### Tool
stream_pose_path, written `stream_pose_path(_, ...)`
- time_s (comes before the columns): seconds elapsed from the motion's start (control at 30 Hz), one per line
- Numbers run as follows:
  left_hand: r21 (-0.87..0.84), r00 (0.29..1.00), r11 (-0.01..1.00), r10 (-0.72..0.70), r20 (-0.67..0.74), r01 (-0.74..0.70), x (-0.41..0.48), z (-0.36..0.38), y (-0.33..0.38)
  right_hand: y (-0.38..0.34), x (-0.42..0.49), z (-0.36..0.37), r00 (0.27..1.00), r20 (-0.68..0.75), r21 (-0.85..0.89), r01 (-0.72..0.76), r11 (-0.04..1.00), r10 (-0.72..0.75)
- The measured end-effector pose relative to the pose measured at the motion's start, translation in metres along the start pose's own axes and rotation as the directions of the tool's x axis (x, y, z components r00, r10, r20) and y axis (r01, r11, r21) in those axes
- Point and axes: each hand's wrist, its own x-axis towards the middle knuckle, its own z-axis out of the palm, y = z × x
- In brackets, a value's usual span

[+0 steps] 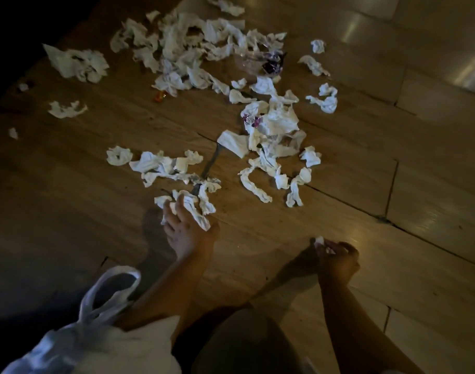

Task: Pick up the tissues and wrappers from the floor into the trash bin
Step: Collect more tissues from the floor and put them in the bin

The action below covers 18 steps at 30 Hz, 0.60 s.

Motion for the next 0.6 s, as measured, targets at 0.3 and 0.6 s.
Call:
stream_pose_path(0.3, 0.163, 0.987, 0.984, -0.093, 0.128, 0.072, 0.057, -0.002, -0.011, -0.026, -0.029, 0.025, 0.953, 0.198, -0.008, 0.237, 0.972, -0.231)
stream_pose_path(0.6, -0.002, 0.987, 0.994, 0.106, 0.118, -0.107, 0.070, 0.006, -0.051, -0.117, -0.084, 0.101, 0.725, 0.443, 0.079, 0.554, 0.828, -0.527)
